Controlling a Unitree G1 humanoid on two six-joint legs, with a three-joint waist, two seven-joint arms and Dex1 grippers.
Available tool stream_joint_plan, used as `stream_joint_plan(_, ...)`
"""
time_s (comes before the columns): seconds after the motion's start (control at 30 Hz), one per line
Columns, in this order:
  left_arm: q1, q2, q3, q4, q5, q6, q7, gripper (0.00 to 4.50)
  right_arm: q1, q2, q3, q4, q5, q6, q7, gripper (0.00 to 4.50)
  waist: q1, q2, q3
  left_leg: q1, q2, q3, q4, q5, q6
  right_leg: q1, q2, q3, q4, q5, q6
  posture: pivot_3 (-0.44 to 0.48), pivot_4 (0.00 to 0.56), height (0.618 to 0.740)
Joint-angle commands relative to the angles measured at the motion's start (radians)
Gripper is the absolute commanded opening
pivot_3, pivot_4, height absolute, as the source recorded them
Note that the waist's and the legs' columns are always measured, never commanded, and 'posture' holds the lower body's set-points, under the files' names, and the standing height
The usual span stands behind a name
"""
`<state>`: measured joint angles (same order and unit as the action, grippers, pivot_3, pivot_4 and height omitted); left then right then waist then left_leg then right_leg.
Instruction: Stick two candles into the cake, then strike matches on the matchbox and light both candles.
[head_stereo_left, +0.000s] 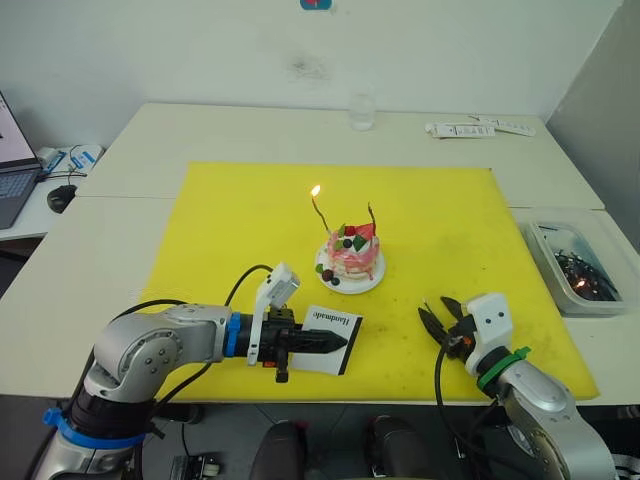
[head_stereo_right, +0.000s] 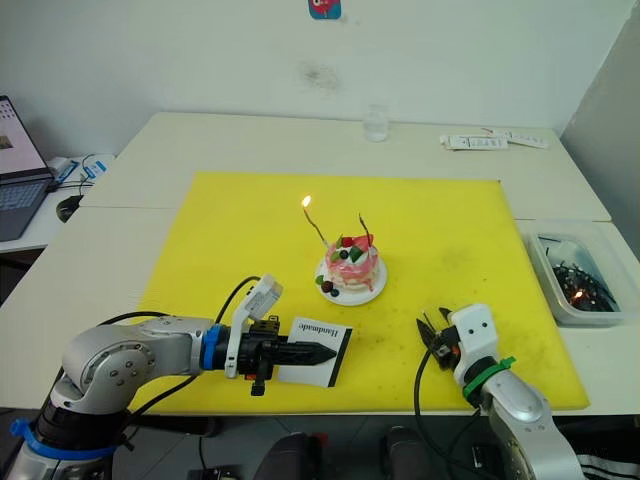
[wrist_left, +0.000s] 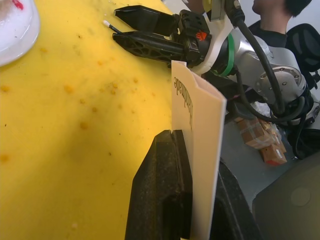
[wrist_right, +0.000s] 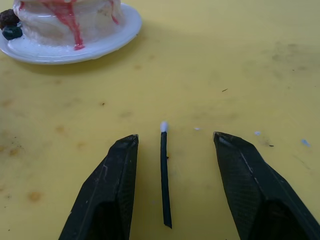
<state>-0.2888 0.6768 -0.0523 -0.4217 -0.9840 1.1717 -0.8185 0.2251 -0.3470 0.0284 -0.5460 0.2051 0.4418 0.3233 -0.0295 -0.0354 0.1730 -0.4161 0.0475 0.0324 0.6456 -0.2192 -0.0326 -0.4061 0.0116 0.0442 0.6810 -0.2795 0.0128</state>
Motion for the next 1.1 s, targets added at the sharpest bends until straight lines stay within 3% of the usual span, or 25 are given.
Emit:
stream_joint_plan(0.03, -0.015, 0.011, 0.016, -0.011, -0.019, 0.000, -0.015, 0.00, -0.005, 0.009, 0.006, 0.015, -0.026, -0.054, -0.004, 2.45, 0.000, 0.000, 0.000, 0.000, 0.000, 0.000, 0.000, 0.000, 0.000, 0.000, 0.000, 0.000, 0.000, 0.000, 0.000, 0.000, 0.150, 0.740)
stream_joint_plan(0.67, -0.013, 0.016, 0.017, -0.019, -0.022, 0.002, -0.014, 0.00, 0.071, 0.018, 0.028, 0.079, -0.055, -0.172, 0.024, 2.45, 0.000, -0.001, 0.000, 0.000, 0.000, 0.000, 0.000, 0.000, 0.000, 0.000, 0.000, -0.001, 0.000, 0.000, -0.001, 0.000, 0.150, 0.740)
stream_joint_plan(0.77, -0.014, 0.014, 0.014, -0.016, -0.020, 0.000, -0.014, 0.00, 0.071, 0.023, 0.028, 0.082, -0.053, -0.175, 0.023, 1.85, 0.001, -0.001, -0.001, 0.000, 0.000, 0.000, 0.000, 0.000, 0.000, 0.000, 0.000, -0.001, 0.000, 0.000, -0.001, 0.000, 0.150, 0.740)
stream_joint_plan(0.93, -0.014, 0.013, 0.011, -0.012, -0.015, -0.003, -0.016, 0.00, 0.062, 0.033, 0.034, 0.089, -0.054, -0.168, 0.025, 0.03, 0.001, -0.001, -0.001, 0.000, 0.000, 0.000, 0.000, 0.000, 0.000, 0.001, 0.000, 0.000, 0.000, 0.000, -0.001, 0.000, 0.150, 0.740)
stream_joint_plan(1.1, -0.009, 0.015, 0.007, -0.006, -0.006, -0.010, -0.021, 0.00, 0.048, 0.041, 0.039, 0.095, -0.061, -0.158, 0.024, 0.03, 0.000, -0.003, -0.002, 0.001, 0.000, 0.000, 0.000, 0.000, 0.000, 0.001, 0.000, 0.000, 0.000, 0.000, -0.001, 0.000, 0.150, 0.740)
